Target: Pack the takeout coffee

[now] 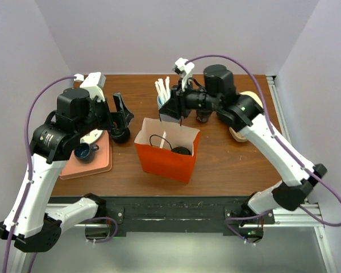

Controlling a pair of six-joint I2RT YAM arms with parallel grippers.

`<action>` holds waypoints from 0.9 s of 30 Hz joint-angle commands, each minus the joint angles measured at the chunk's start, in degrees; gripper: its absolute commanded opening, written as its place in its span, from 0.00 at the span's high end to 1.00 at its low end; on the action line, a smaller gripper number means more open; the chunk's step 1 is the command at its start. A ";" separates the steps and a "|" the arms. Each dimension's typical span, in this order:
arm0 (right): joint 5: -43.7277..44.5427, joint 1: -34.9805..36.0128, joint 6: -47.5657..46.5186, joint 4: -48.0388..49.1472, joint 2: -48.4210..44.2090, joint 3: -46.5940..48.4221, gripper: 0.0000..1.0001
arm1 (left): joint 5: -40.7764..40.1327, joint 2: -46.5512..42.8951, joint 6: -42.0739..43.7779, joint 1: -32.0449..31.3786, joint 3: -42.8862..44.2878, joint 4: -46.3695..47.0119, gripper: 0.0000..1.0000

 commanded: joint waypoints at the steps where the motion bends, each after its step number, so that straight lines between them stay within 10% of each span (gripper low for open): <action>1: 6.07 -0.12 -1.01 -1.03 2.12 5.76 0.61 | -0.08 -0.40 -0.74 0.28 -0.15 4.01 0.00; 9: 12.04 -0.03 -0.76 -6.31 3.00 12.00 0.34 | 0.01 0.92 0.05 0.28 1.08 5.42 0.00; 12: 17.13 -0.12 1.53 -9.72 2.91 15.33 0.01 | 1.59 1.10 0.40 0.28 1.25 6.99 0.00; 27: 32.25 -0.03 21.83 -16.68 -14.13 2.62 0.01 | 5.02 -6.11 1.46 0.28 -6.39 25.45 0.00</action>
